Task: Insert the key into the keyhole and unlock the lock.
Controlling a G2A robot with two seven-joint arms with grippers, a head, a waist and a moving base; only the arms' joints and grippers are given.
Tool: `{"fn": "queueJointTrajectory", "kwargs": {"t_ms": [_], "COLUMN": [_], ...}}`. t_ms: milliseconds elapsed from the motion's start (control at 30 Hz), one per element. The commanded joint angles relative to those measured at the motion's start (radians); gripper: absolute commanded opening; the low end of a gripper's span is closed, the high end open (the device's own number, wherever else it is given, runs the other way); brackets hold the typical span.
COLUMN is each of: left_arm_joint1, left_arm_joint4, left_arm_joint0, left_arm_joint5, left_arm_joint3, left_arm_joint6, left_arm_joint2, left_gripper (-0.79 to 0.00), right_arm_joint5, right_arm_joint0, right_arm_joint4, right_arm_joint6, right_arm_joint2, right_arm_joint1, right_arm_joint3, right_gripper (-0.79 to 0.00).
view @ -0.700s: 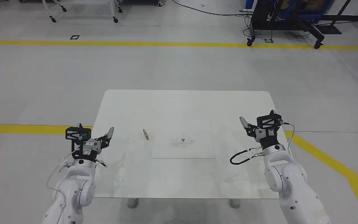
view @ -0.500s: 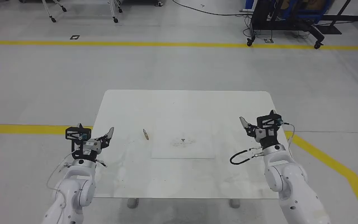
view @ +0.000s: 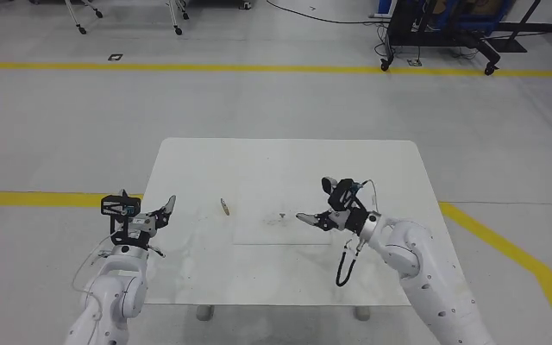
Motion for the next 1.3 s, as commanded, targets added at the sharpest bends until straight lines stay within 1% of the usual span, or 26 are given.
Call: {"fn": "queueJointTrajectory", "kwargs": {"t_ms": [0, 67, 133, 167, 200, 233, 300, 367, 600, 633, 667, 700, 733, 767, 900, 967, 1000, 1133, 1267], "left_arm_joint1": [0.0, 0.0, 0.0, 0.0, 0.0, 0.0, 0.0, 0.0, 0.0, 0.0, 0.0, 0.0, 0.0, 0.0, 0.0, 0.0, 0.0, 0.0, 0.0], "left_arm_joint4": [0.0, 0.0, 0.0, 0.0, 0.0, 0.0, 0.0, 0.0, 0.0, 0.0, 0.0, 0.0, 0.0, 0.0, 0.0, 0.0, 0.0, 0.0, 0.0], "left_arm_joint0": [0.0, 0.0, 0.0, 0.0, 0.0, 0.0, 0.0, 0.0, 0.0, 0.0, 0.0, 0.0, 0.0, 0.0, 0.0, 0.0, 0.0, 0.0, 0.0], "left_arm_joint5": [0.0, 0.0, 0.0, 0.0, 0.0, 0.0, 0.0, 0.0, 0.0, 0.0, 0.0, 0.0, 0.0, 0.0, 0.0, 0.0, 0.0, 0.0, 0.0], "left_arm_joint3": [0.0, 0.0, 0.0, 0.0, 0.0, 0.0, 0.0, 0.0, 0.0, 0.0, 0.0, 0.0, 0.0, 0.0, 0.0, 0.0, 0.0, 0.0, 0.0], "left_arm_joint6": [0.0, 0.0, 0.0, 0.0, 0.0, 0.0, 0.0, 0.0, 0.0, 0.0, 0.0, 0.0, 0.0, 0.0, 0.0, 0.0, 0.0, 0.0, 0.0], "left_arm_joint2": [0.0, 0.0, 0.0, 0.0, 0.0, 0.0, 0.0, 0.0, 0.0, 0.0, 0.0, 0.0, 0.0, 0.0, 0.0, 0.0, 0.0, 0.0, 0.0], "left_gripper": [0.0, 0.0, 0.0, 0.0, 0.0, 0.0, 0.0, 0.0, 0.0, 0.0, 0.0, 0.0, 0.0, 0.0, 0.0, 0.0, 0.0, 0.0, 0.0], "right_arm_joint5": [-0.059, -0.058, -0.05, -0.048, -0.051, -0.051, -0.057, -0.053, -0.047, -0.045, -0.043, -0.038, -0.039, -0.043, -0.045, -0.038, -0.038, -0.051, -0.059], "right_arm_joint0": [0.074, 0.147, 0.21, 0.238, 0.264, 0.286, 0.323, 0.356, 0.429, 0.435, 0.442, 0.446, 0.451, 0.455, 0.461, 0.462, 0.462, 0.458, 0.436], "right_arm_joint4": [-0.041, -0.092, -0.127, -0.132, -0.135, -0.141, -0.161, -0.178, -0.22, -0.219, -0.22, -0.217, -0.212, -0.21, -0.217, -0.222, -0.222, -0.218, -0.221], "right_arm_joint6": [0.012, 0.019, 0.008, -0.002, -0.01, -0.018, -0.02, -0.021, -0.03, -0.034, -0.038, -0.04, -0.045, -0.05, -0.052, -0.054, -0.057, -0.08, -0.127], "right_arm_joint2": [-0.089, -0.163, -0.23, -0.256, -0.277, -0.294, -0.324, -0.35, -0.42, -0.425, -0.43, -0.432, -0.433, -0.435, -0.442, -0.445, -0.445, -0.437, -0.404], "right_arm_joint1": [-0.01, -0.024, -0.041, -0.049, -0.056, -0.061, -0.07, -0.079, -0.106, -0.109, -0.112, -0.114, -0.116, -0.117, -0.121, -0.122, -0.122, -0.119, -0.105], "right_arm_joint3": [0.064, 0.14, 0.217, 0.253, 0.286, 0.315, 0.369, 0.419, 0.556, 0.57, 0.584, 0.599, 0.61, 0.62, 0.65, 0.658, 0.661, 0.654, 0.626], "right_gripper": [-0.012, -0.049, -0.151, -0.179, -0.243, -0.265, -0.234, -0.234, -0.323, -0.397, -0.419, -0.468, -0.499, -0.557, -0.619, -0.711, -0.785, -0.785, -0.785]}}
